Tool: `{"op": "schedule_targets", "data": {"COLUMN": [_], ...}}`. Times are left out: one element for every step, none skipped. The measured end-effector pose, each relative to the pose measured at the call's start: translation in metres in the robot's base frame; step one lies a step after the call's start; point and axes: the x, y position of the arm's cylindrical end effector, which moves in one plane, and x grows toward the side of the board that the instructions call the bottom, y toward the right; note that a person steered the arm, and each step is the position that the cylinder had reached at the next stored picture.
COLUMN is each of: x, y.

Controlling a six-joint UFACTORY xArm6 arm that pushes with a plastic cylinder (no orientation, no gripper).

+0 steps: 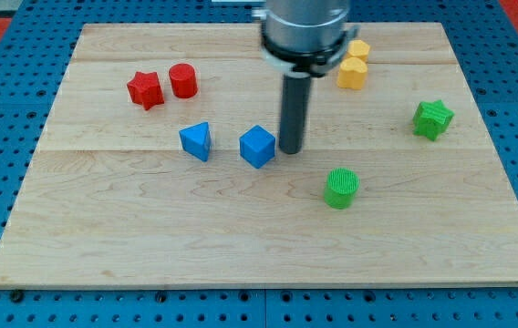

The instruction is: Push the green star closer to the green circle

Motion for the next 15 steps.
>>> {"op": "schedule_targets", "data": {"x": [0.002, 0.007, 0.063, 0.115, 0.079, 0.026, 0.017, 0.032, 0.004, -0.040, -0.035, -0.009, 0.002, -0.037, -0.071], "y": [-0.050, -0.011, 0.034, 0.047, 0.117, 0.129, 0.152, 0.240, 0.312, 0.303, 0.256, 0.198, 0.196, 0.250, 0.246]}}
